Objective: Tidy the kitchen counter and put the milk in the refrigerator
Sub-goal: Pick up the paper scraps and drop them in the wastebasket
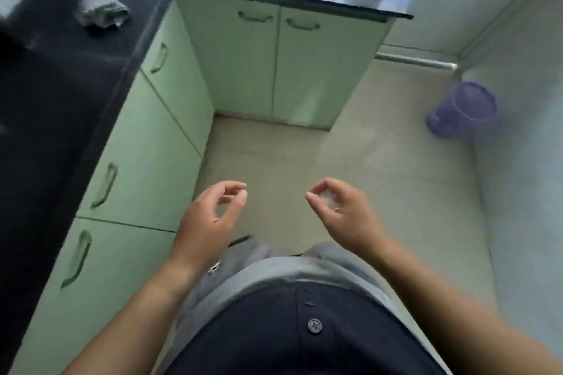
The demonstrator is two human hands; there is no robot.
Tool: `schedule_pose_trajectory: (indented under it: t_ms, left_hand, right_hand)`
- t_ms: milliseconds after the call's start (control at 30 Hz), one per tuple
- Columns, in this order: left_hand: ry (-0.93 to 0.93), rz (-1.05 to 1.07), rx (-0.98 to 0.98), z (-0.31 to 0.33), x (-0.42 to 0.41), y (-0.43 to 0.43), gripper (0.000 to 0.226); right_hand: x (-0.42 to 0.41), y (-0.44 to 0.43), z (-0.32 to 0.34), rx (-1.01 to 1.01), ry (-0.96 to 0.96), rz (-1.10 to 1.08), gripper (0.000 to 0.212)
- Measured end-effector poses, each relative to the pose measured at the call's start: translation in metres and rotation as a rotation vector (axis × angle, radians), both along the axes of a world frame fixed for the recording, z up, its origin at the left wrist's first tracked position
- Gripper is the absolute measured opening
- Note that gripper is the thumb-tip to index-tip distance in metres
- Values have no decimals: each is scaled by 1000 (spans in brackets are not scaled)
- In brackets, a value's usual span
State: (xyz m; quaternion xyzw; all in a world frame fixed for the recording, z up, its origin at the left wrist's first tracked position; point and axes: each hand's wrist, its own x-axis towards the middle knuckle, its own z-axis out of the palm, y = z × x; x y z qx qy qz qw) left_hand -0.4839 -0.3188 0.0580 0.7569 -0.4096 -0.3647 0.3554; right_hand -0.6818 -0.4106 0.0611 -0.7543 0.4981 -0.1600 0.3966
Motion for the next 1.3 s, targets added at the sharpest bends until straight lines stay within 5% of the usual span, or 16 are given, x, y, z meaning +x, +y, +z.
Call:
schedule_pose_trajectory:
  t_ms: [267,400,1300]
  left_hand:
    - [-1,-493,50,0,-104,-84,34]
    - [-1,-638,94,-7,-143,-128,18]
    - [-110,-1003,142,-25,-422,-646,15]
  right_hand:
    - [-141,14,-5,87,-111,-581,13]
    - [-172,3,-19,163,-161,-771,15]
    - [-441,-417,-25,215,-114,-1176,10]
